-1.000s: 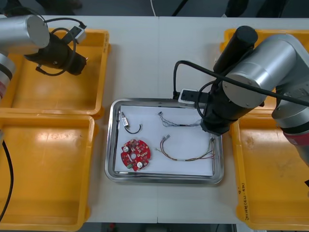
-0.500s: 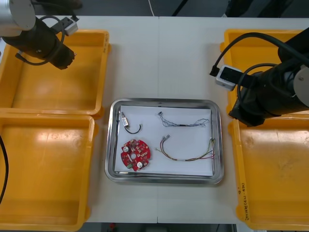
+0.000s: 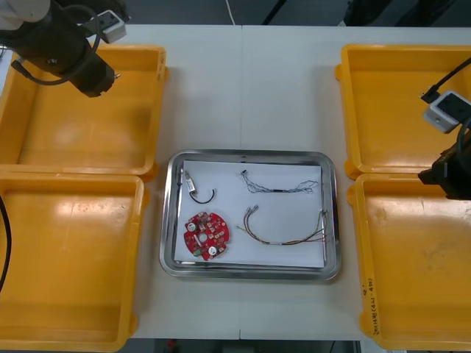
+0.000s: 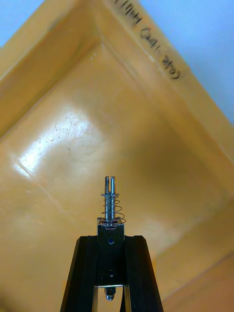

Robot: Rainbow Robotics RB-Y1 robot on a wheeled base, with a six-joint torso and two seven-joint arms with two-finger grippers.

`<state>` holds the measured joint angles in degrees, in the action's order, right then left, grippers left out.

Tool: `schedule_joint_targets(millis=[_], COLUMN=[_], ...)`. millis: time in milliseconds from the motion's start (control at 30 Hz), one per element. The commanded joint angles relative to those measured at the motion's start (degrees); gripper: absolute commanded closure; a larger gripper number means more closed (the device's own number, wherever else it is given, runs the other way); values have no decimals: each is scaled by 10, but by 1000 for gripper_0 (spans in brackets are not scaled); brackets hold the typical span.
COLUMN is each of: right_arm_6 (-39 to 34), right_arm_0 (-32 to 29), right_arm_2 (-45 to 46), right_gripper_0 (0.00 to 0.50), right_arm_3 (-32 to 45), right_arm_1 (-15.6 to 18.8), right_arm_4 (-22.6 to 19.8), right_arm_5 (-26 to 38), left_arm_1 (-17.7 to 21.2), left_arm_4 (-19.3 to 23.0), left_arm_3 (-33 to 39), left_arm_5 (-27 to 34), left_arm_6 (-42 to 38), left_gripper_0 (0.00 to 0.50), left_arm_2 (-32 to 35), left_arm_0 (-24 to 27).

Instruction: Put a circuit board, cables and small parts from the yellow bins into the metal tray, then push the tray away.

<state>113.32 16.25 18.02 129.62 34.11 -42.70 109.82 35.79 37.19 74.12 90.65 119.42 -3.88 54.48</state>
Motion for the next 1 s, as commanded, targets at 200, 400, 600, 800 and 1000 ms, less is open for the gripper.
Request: schedule_joint_targets(millis=[200,400,600,800,1000], right_arm_6=[-133,-181,-231,-260,-266], right_arm_0=[-60,-97,-123,-141,-154], right_arm_2=[79,102,103,104,108], right_gripper_0=[0,0,0,0,0], right_arm_3=[20,19,19,19,19], right_arm_1=[19,19,18,18,18], right_arm_4=[1,17,16,11,10], right_arm_5=[2,2,2,2,2], left_arm_1=[-21,-54,-80,-100,-115], left_arm_4=[-22,-42,-59,-60,-59], left_arm_3=[159,222,267,306,334], left_arm_5=[95,155,193,193,193], left_arm_6=[-169,-234,-305,-380,-452], left_gripper_0=[500,500,500,500,500], left_arm_2=[13,-9,-39,-75,-115], left_arm_0=[-24,-26,-28,-28,-38])
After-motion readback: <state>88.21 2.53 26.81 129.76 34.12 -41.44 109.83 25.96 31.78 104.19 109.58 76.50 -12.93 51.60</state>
